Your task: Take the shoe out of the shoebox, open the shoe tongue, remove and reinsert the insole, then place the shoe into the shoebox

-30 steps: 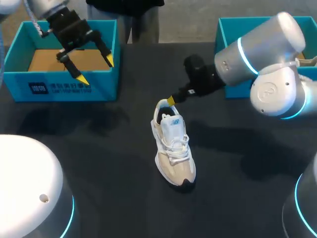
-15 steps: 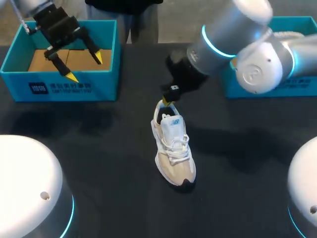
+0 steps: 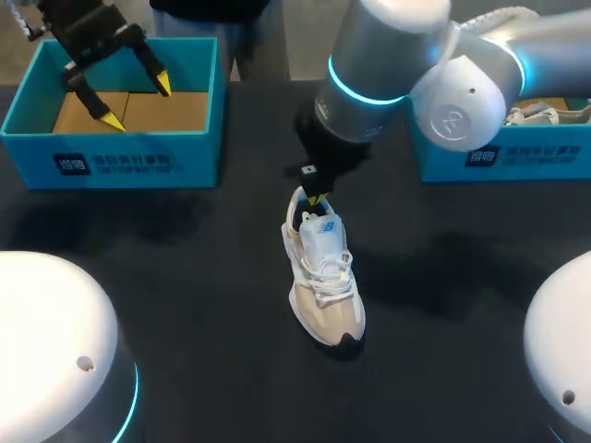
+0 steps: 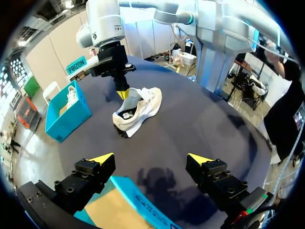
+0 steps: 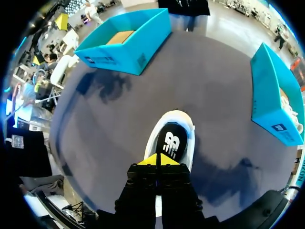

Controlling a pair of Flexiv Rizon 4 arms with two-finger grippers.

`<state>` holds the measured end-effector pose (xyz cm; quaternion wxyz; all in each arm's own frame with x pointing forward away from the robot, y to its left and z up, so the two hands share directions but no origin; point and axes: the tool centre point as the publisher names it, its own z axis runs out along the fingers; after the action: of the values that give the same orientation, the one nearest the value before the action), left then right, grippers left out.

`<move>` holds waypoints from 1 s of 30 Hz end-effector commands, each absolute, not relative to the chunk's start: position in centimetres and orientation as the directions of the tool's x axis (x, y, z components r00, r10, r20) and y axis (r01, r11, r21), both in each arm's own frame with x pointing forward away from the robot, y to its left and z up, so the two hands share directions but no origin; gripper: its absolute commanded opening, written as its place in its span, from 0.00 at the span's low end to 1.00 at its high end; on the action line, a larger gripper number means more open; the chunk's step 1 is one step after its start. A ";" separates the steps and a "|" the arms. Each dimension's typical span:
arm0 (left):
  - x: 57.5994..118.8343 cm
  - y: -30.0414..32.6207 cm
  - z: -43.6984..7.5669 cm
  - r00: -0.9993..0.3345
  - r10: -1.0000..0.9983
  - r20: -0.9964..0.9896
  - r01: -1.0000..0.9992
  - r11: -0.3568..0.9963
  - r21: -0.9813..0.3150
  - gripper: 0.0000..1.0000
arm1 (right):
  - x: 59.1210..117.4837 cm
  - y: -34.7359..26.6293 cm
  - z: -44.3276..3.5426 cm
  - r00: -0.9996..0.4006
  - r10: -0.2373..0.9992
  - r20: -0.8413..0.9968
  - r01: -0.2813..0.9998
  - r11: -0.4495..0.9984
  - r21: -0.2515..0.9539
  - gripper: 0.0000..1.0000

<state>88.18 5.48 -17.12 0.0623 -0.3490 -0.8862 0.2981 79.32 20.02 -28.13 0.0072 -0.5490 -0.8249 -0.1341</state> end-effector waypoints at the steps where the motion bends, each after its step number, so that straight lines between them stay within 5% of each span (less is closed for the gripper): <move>1: 89.2 5.9 -16.5 -0.732 0.675 -0.089 0.592 0.567 -0.573 1.00 | 79.2 20.3 -28.1 -0.383 0.921 0.078 0.908 0.360 0.214 0.00; 15: 90.3 7.2 -16.8 -0.754 0.638 -0.157 0.601 0.573 -0.556 1.00 | 79.1 20.0 -31.1 -0.275 0.960 0.056 0.937 0.254 0.242 0.00; 30: 90.3 7.2 -16.8 -0.754 0.638 -0.157 0.601 0.573 -0.556 1.00 | 79.1 19.4 -34.8 -0.268 0.963 0.040 0.956 0.260 0.137 0.00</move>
<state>90.45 7.18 -16.75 0.0318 -0.3496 -0.8859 0.3033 78.78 18.74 -33.63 -0.0271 -0.6038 -0.7937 -0.0681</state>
